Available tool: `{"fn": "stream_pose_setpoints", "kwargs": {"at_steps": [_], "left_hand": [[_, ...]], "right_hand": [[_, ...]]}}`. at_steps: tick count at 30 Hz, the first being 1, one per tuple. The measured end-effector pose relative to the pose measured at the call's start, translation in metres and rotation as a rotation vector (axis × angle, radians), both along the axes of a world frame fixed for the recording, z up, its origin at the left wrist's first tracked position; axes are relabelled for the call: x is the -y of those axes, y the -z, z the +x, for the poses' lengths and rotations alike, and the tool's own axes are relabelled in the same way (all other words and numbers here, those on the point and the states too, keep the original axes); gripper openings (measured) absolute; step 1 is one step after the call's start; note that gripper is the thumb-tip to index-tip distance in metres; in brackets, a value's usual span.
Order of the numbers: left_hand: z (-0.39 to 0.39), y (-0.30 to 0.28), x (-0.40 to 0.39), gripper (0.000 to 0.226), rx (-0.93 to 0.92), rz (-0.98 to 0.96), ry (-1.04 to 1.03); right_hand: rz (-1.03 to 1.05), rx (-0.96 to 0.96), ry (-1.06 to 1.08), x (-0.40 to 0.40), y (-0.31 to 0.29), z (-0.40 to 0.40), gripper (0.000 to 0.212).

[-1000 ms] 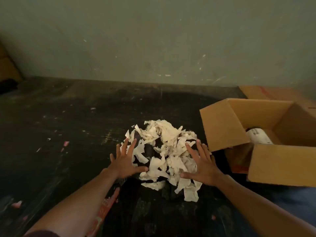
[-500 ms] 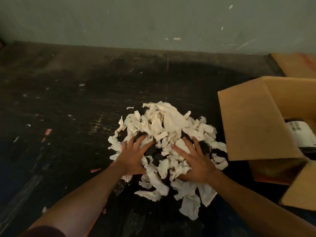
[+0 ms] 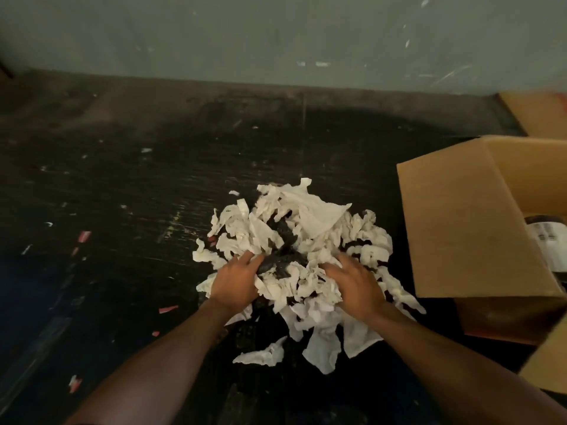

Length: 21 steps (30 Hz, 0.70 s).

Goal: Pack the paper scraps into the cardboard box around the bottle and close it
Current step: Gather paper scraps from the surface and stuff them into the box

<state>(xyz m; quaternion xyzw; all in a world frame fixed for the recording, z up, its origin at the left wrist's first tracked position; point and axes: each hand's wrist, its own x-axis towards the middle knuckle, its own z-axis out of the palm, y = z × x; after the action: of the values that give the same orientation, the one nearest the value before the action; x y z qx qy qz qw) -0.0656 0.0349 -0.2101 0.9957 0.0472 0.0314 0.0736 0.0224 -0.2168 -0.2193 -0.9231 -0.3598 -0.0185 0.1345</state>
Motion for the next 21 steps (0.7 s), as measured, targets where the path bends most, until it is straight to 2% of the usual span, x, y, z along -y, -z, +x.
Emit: {"fn": "stream_pose_setpoints", "kwargs": {"at_steps": [3,5,10,14,17,18,21], "left_hand": [[0.022,0.021,-0.004,0.074,-0.105,-0.099,-0.040],[0.035,0.034,-0.010,0.073,-0.139,-0.176,-0.086],[0.060,0.057,-0.022,0.064,-0.174,-0.374,-0.274],[0.070,0.077,-0.026,0.051,-0.218,-0.476,-0.384],[0.080,0.085,-0.025,0.041,-0.248,-0.527,-0.466],[0.083,0.085,-0.024,0.039,-0.251,-0.533,-0.475],[0.094,0.083,-0.026,0.036,-0.253,-0.520,-0.480]], "right_hand": [[0.019,-0.224,0.020,0.000,0.023,0.028,0.067],[0.108,-0.322,0.063,0.003,0.039,0.045,0.064],[0.271,-0.429,0.142,0.006,0.050,0.079,0.034],[0.194,-0.591,0.265,0.009,0.061,0.101,0.021],[0.177,-0.636,0.362,0.011,0.075,0.116,0.011],[0.184,-0.647,0.385,0.012,0.077,0.120,0.009],[0.202,-0.667,0.447,0.014,0.073,0.134,0.021]]}}
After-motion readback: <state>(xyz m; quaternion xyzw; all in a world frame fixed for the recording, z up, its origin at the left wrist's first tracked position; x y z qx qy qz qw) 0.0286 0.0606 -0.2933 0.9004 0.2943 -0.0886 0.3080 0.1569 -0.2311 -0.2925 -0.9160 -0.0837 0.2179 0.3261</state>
